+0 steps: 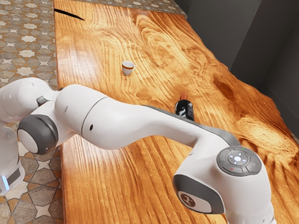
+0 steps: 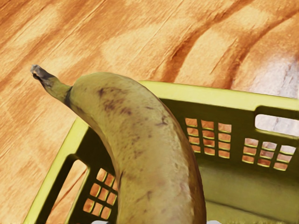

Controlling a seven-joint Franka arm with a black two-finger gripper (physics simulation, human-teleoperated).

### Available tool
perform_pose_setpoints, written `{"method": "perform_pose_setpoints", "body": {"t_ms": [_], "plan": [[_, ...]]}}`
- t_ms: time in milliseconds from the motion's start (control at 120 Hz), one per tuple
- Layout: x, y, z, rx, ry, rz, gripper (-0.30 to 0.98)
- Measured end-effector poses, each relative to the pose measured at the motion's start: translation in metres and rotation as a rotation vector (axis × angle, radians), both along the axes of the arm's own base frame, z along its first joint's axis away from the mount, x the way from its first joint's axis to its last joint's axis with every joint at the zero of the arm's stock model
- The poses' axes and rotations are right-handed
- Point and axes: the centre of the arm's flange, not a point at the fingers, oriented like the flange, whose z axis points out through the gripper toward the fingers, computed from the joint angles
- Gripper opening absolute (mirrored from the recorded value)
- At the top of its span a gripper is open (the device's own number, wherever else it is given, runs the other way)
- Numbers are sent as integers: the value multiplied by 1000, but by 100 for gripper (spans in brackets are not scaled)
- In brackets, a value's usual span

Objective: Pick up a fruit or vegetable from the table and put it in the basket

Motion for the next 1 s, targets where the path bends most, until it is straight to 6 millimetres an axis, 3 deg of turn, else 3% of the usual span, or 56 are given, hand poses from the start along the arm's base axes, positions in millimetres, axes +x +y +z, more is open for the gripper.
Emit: {"method": "perform_pose_setpoints", "body": {"t_ms": [233,542,892,1000], "plan": [[-23,-20,-7,10,9,-28,19],[-15,-18,-36,42,38,-4,20],[-11,-13,-48,75,65,20,21],[-12,-13,-49,79,68,17,41]]}}
